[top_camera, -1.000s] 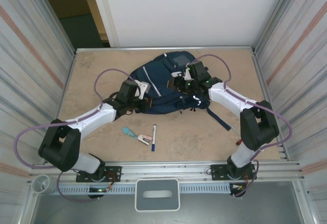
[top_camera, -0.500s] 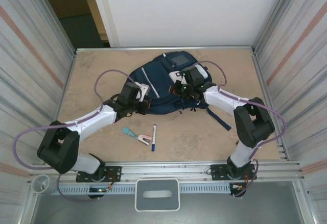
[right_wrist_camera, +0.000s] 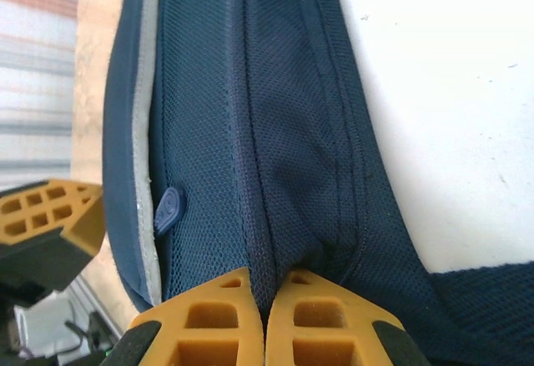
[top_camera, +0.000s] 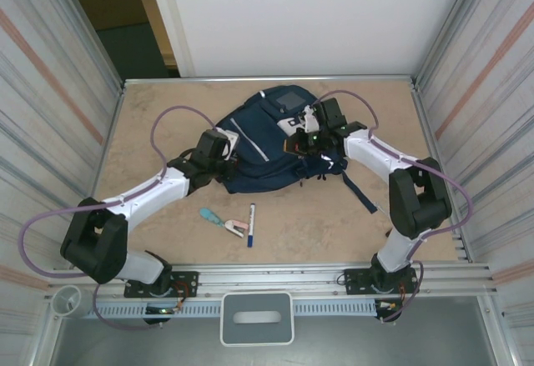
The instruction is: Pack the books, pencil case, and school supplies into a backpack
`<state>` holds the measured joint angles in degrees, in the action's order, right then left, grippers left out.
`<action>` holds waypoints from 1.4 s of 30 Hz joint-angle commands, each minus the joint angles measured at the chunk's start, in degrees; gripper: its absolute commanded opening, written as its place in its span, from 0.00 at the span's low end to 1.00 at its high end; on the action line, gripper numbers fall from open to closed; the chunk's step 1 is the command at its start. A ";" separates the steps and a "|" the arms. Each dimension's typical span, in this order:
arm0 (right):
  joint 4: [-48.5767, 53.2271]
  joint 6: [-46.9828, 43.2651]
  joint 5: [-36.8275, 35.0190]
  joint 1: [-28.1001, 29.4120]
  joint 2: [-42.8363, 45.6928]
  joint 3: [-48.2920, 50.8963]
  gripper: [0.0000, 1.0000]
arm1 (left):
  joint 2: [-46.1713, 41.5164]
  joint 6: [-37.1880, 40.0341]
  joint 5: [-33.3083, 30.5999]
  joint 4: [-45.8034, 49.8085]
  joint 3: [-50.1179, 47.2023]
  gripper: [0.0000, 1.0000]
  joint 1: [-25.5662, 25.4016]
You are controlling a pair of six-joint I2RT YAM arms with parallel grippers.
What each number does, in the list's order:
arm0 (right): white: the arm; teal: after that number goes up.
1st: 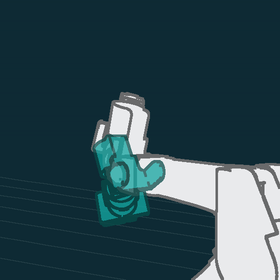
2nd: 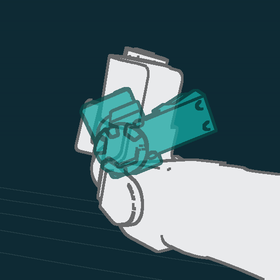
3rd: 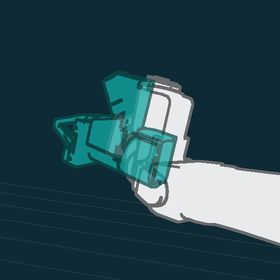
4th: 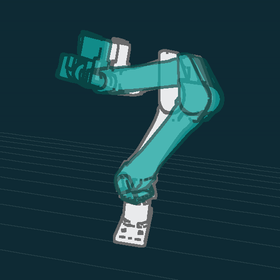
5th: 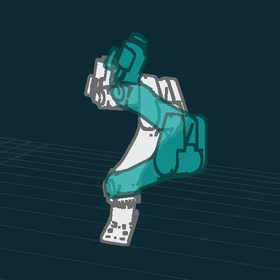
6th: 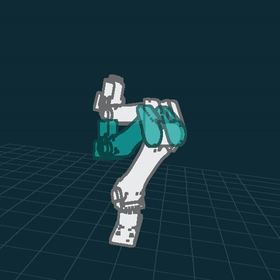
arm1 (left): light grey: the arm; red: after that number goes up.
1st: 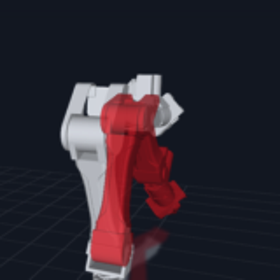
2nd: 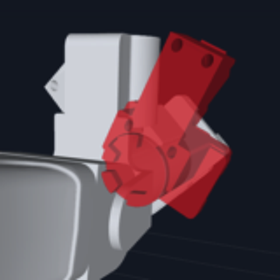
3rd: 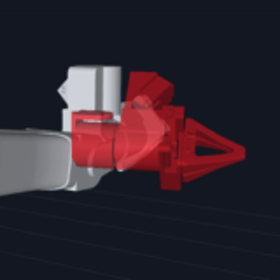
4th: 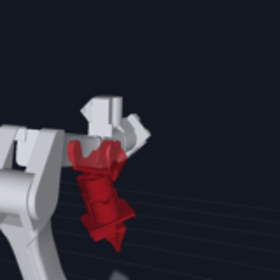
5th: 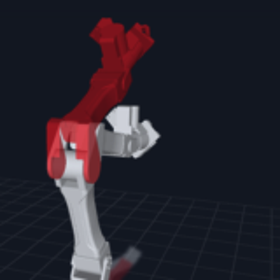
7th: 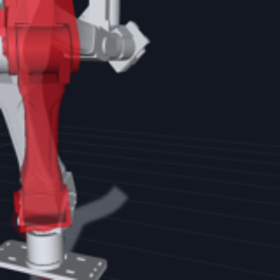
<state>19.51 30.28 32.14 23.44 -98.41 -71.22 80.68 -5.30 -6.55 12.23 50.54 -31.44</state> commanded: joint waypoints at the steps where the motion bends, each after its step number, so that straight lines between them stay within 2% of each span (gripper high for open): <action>1: 7.10 -9.08 6.64 -0.59 -1.99 -6.39 0.00 | -0.28 0.75 -2.46 4.21 1.08 0.00 1.56; 5: 10.46 -11.82 8.30 -0.18 -6.74 -13.17 0.00 | -1.22 -0.47 -0.14 3.43 -1.04 0.00 0.97; 14: 13.98 -11.61 9.74 2.44 -16.98 -28.94 0.00 | -0.82 -1.99 1.27 2.97 -1.16 0.00 0.15; 21: 18.02 -11.66 5.53 -1.42 -19.48 -33.24 0.00 | 1.65 -2.33 2.30 2.81 2.71 0.00 -2.83; 23: 18.80 -11.31 3.81 -2.65 -19.46 -33.13 0.08 | 3.07 -2.27 2.64 2.37 4.24 0.00 -4.37; 28: 16.30 -7.86 0.25 -2.84 -16.45 -29.19 0.38 | 6.05 -2.50 3.10 1.49 6.48 0.00 -7.30; 32: 5.96 -1.32 -3.70 -2.05 -8.14 -14.82 0.52 | 6.52 -3.05 3.89 0.60 6.09 0.00 -7.84; 37: -2.60 5.00 -5.26 -0.84 -3.50 -3.15 0.59 | 6.07 -3.03 4.43 -0.19 5.09 0.00 -7.98; 42: -6.80 7.07 -4.38 1.74 -3.77 -0.54 0.58 | 5.51 -2.92 4.44 -0.11 4.48 0.00 -7.98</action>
<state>17.93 34.17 27.99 23.59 -103.24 -72.03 87.22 -7.75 -3.62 13.28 55.48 -39.03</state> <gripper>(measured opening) 0.583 0.060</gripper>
